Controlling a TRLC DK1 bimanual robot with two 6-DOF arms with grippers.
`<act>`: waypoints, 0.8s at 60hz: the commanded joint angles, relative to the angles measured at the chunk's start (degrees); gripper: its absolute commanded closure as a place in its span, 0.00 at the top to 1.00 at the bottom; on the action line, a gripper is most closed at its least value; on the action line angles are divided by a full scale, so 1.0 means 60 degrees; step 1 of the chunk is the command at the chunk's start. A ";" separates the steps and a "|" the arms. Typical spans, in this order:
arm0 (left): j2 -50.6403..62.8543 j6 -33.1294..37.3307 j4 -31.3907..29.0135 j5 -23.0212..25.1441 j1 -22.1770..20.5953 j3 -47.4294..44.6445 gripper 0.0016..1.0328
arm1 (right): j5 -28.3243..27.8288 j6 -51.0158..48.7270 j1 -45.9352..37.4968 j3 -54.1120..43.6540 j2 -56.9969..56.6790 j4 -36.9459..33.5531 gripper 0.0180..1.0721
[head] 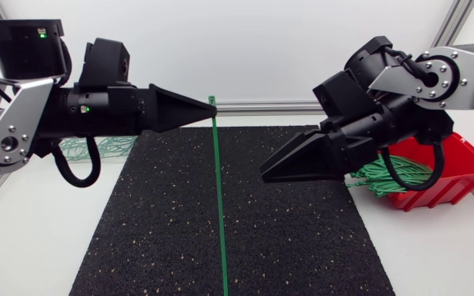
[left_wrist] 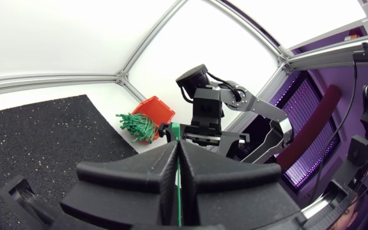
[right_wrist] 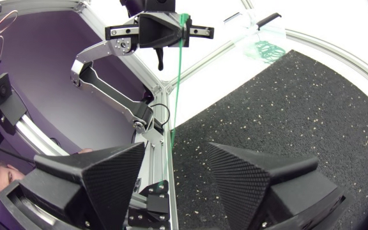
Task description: Take a green cable tie from the red box, thread the tail through the head to close it, then place it in the transparent bin on the left.
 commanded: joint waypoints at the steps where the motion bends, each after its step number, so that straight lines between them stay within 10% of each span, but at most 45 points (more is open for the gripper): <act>1: 0.0069 -0.0260 -0.0095 0.0258 0.0383 0.0345 0.03 | 0.0316 -0.0056 -0.0315 0.0168 0.0059 -0.0435 0.95; 8: 0.0040 -0.0246 -0.0344 0.0815 0.1204 0.0550 0.03 | 0.0638 -0.1096 -0.0740 0.0520 0.0513 -0.1050 0.95; 15: 0.0186 -0.0158 -0.0417 0.0961 0.1511 0.0579 0.03 | 0.3831 -0.2796 -0.0154 0.0168 0.0366 -0.1475 0.95; 20: 0.0201 -0.0158 -0.0578 0.0976 0.1511 0.0638 0.03 | 0.4476 -0.4012 0.0110 0.0901 0.0777 -0.3116 0.95; 28: 0.0186 -0.0158 -0.0652 0.0976 0.1541 0.0550 0.03 | 0.5443 -0.4539 0.0388 -0.0227 -0.0278 -0.0933 0.95; 38: 0.0479 -0.0158 -0.0959 0.0961 0.1555 0.0828 0.03 | 0.6497 -0.5608 0.1296 0.0154 -0.0307 -0.1534 0.95; 41: 0.0596 -0.0158 -0.1208 0.0976 0.1555 0.0975 0.03 | 0.6761 -0.5799 0.1384 -0.0447 -0.0761 -0.0420 0.96; 46: 0.1094 -0.0158 -0.1692 0.1284 0.1570 0.1312 0.03 | 1.0057 -0.7410 0.3933 -0.4988 -0.3457 0.6875 0.96; 48: 0.1211 -0.0114 -0.1706 0.1372 0.1570 0.1370 0.03 | 1.0584 -0.8479 0.4284 -0.5442 -0.3515 0.8032 0.96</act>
